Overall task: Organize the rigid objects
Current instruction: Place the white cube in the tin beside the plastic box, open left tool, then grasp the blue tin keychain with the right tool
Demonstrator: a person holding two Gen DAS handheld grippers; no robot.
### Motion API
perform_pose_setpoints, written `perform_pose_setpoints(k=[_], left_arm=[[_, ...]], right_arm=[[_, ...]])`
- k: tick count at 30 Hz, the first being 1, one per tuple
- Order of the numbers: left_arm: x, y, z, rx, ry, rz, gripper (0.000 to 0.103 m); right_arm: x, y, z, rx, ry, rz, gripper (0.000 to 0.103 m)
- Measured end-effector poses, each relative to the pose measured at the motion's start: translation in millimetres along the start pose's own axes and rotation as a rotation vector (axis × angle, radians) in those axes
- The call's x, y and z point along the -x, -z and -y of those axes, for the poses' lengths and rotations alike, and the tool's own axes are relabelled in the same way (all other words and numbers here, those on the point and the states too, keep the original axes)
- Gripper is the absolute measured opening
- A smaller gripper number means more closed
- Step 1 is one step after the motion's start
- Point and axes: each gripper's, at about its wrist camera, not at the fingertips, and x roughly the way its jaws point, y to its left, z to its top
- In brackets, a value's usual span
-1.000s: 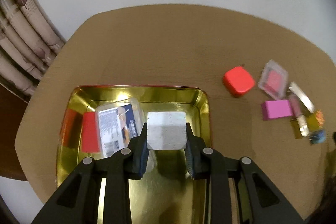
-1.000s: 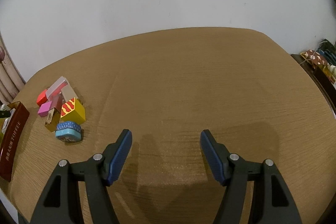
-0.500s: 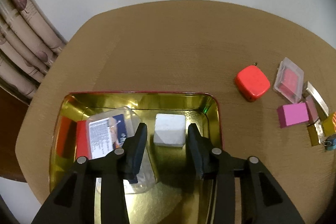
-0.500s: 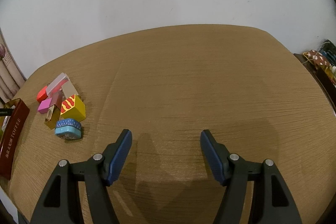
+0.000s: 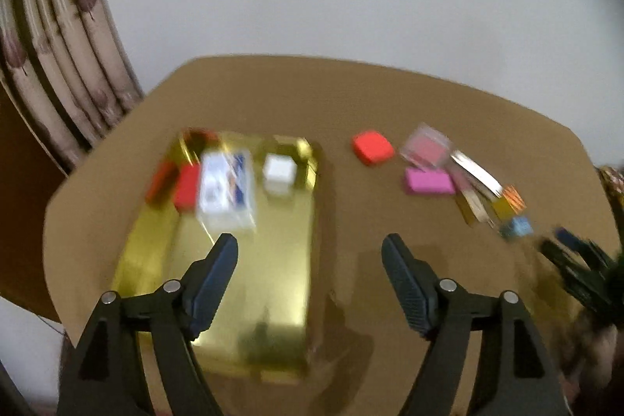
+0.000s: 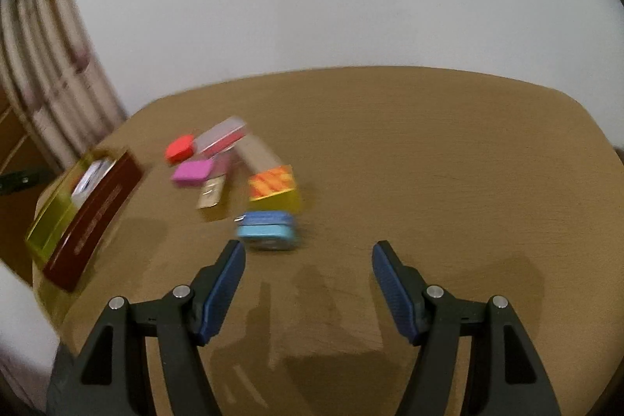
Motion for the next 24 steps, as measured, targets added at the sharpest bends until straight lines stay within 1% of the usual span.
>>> perform_pose_setpoints(k=[3, 4, 6, 9, 13, 15, 16, 17, 18, 20, 22, 24], left_arm=[[4.0, 25.4, 3.9, 0.003, 0.039, -0.032, 0.073], [3.0, 33.6, 4.3, -0.003, 0.058, -0.054, 0.073], [2.2, 42.5, 5.8, 0.002, 0.074, -0.077, 0.073], [-1.5, 51.9, 5.2, 0.021, 0.112, -0.104, 0.073], [-2.1, 54.9, 8.4, -0.001, 0.108, -0.109, 0.073], [-0.2, 54.2, 11.6, -0.016, 0.097, -0.101, 0.073], [3.2, 55.3, 13.5, -0.023, 0.098, -0.1, 0.073], [3.8, 54.5, 14.3, -0.027, 0.101, -0.099, 0.073], [3.9, 54.3, 15.3, -0.032, 0.104, -0.099, 0.073], [2.5, 55.5, 18.4, -0.044, 0.098, -0.107, 0.073], [2.1, 58.0, 20.5, -0.048, 0.097, -0.116, 0.073], [3.1, 61.2, 19.7, -0.043, 0.096, -0.117, 0.073]], right_arm=[[-8.0, -5.6, -15.4, 0.018, -0.006, -0.035, 0.07], [-10.0, -7.1, -19.9, 0.027, 0.008, -0.033, 0.069], [-14.6, -9.5, -23.3, 0.042, 0.028, -0.029, 0.069], [-28.9, -17.1, -27.4, 0.048, 0.042, -0.053, 0.069], [-43.1, -19.5, -22.7, 0.052, 0.078, -0.081, 0.07], [-52.7, -18.7, -17.0, 0.036, 0.088, -0.117, 0.069], [-51.1, -18.9, -16.5, 0.039, 0.082, -0.1, 0.068], [-49.6, -19.2, -15.8, 0.04, 0.062, -0.091, 0.051], [-50.4, -20.1, -14.5, 0.037, 0.046, -0.098, 0.043], [-50.1, -20.3, -11.8, 0.02, 0.042, -0.102, 0.043], [-46.7, -18.7, -15.2, 0.042, 0.045, -0.107, 0.042], [-43.0, -18.4, -17.6, 0.037, 0.031, -0.109, 0.042]])
